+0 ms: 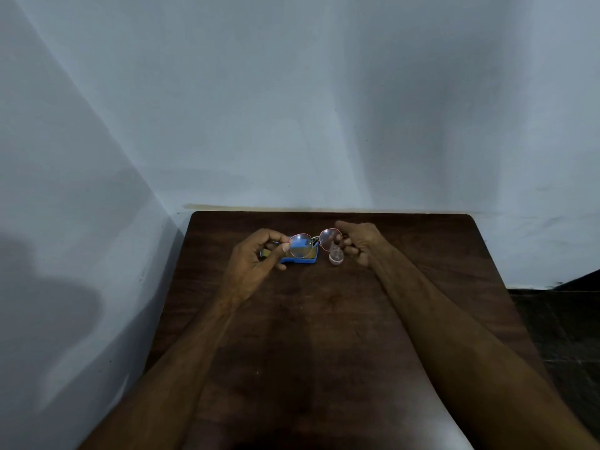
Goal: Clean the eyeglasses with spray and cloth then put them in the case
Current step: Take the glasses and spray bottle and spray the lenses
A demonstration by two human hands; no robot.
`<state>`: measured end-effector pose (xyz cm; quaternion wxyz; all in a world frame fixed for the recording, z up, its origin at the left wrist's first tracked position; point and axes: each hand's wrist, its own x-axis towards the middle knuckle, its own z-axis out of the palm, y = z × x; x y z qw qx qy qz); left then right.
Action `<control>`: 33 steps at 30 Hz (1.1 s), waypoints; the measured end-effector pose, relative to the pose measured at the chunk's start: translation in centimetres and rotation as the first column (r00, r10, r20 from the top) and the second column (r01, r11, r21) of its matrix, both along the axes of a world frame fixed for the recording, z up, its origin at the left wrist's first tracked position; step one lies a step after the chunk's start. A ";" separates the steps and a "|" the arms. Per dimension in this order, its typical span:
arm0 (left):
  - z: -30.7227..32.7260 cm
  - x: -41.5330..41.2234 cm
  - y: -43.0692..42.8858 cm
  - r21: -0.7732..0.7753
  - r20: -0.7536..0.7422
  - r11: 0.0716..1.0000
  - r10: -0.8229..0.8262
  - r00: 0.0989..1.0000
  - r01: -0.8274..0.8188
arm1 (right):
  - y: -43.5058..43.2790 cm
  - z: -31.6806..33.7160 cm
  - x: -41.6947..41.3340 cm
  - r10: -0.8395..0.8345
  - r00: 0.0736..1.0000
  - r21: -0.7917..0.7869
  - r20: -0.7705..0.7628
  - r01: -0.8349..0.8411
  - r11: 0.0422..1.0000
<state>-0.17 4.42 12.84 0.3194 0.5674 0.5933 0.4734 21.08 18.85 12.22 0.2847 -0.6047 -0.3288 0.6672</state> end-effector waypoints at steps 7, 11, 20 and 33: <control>-0.3 -0.1 0.9 -0.027 0.168 0.997 0.076 0.983 -0.073 | 0.1 -0.2 0.0 -0.003 1.000 0.070 -0.027 0.005 0.998; -0.2 -0.7 1.1 -0.036 0.171 0.996 0.091 0.981 -0.086 | 0.9 -1.9 1.1 -0.093 0.983 0.291 0.160 0.043 0.956; 0.0 -1.4 1.1 -0.051 0.205 0.989 0.143 0.968 -0.135 | -0.3 -8.3 3.9 -0.117 0.799 0.544 0.590 -0.286 0.789; 4.4 -0.1 -0.2 0.043 0.346 0.988 0.126 0.930 -0.150 | -0.2 -11.8 1.2 0.080 0.749 0.414 0.658 -0.448 0.792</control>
